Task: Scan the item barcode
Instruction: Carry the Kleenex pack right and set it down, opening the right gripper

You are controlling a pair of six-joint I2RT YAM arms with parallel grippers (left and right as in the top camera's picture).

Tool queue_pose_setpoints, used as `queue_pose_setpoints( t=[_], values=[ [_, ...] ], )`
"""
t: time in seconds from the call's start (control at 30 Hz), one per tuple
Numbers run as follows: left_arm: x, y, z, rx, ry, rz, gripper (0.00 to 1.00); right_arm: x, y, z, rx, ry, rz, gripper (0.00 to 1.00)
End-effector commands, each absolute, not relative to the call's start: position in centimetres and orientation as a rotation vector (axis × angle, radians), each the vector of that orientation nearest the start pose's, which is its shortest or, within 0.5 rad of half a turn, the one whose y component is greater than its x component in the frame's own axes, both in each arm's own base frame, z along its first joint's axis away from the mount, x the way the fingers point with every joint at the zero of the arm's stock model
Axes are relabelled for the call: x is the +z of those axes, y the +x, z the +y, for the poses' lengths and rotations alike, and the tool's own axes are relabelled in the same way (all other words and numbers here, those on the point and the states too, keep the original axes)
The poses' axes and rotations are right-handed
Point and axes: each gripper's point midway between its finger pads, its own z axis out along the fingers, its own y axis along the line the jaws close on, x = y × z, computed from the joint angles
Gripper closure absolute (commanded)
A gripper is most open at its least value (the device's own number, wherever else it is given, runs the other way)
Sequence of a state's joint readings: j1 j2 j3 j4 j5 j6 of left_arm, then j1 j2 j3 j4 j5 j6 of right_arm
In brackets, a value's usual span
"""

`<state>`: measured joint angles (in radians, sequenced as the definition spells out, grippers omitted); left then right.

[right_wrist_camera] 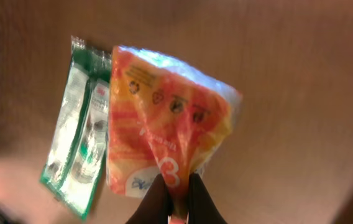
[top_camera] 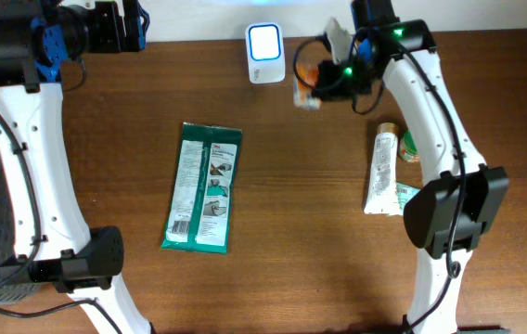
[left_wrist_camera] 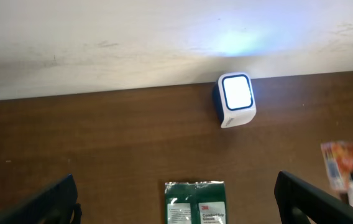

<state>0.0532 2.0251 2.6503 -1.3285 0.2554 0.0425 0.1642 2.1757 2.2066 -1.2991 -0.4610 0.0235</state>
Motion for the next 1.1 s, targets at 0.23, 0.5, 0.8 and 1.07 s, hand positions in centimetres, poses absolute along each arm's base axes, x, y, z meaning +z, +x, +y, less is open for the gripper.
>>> queue_pose_setpoints(
  t=[0.23, 0.5, 0.8, 1.07],
  values=[
    [40.3, 47.7, -1.7, -0.232, 0.142, 2.213, 0.01, 16.6, 40.2, 11.6, 0.529, -0.175, 3.089, 0.96],
    [40.3, 47.7, -1.7, -0.232, 0.142, 2.213, 0.01, 10.2, 37.2, 8.4, 0.25, 0.012, 3.302, 0.96],
    [40.3, 47.7, -1.7, -0.233, 0.142, 2.213, 0.01, 5.5, 34.9, 4.6, -0.025, 0.185, 3.385, 0.94],
    [40.3, 47.7, -1.7, -0.232, 0.142, 2.213, 0.01, 5.9, 34.9, 2.7, -0.006, 0.28, 3.389, 0.7]
  ],
)
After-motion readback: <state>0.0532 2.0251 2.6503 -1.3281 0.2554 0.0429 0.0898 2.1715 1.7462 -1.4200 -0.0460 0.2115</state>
